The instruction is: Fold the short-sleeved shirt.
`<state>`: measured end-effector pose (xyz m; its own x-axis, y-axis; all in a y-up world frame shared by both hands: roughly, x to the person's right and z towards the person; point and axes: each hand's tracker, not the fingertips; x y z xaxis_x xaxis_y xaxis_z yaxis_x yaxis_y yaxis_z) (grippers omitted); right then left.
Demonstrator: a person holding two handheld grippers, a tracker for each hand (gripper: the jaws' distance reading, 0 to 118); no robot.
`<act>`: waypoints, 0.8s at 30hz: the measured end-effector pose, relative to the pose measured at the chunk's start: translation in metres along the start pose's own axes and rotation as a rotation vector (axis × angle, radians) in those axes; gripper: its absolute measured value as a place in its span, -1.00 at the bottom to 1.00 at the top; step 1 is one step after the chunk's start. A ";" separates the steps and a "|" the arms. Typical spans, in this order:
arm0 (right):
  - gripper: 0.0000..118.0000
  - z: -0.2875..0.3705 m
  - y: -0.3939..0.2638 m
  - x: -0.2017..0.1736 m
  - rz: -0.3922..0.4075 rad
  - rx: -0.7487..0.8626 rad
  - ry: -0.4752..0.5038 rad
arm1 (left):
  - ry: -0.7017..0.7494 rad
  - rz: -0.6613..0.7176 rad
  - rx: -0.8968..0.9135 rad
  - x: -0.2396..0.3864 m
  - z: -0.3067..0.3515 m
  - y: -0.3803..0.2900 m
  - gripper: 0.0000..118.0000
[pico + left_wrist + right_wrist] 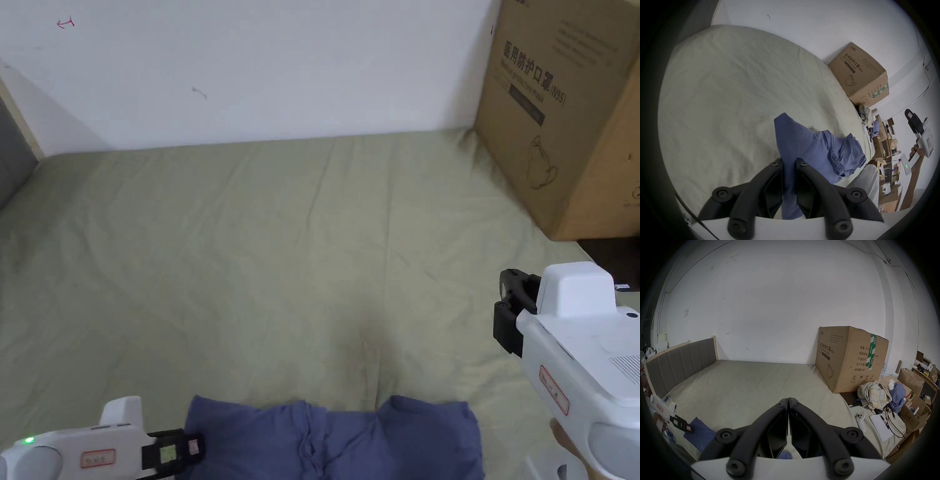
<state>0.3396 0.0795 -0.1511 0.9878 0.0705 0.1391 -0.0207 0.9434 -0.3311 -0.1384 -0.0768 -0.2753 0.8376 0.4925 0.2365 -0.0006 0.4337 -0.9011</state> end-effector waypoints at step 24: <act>-0.99 0.018 -0.002 0.039 -0.056 0.050 -0.001 | -0.027 -0.304 -0.204 0.242 -0.061 0.040 -0.79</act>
<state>0.3754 0.0865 -0.1285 0.9875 0.0174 0.1566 0.0269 0.9608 -0.2761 0.0976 0.0136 -0.2767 0.7678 0.3853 0.5119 0.3574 0.4055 -0.8413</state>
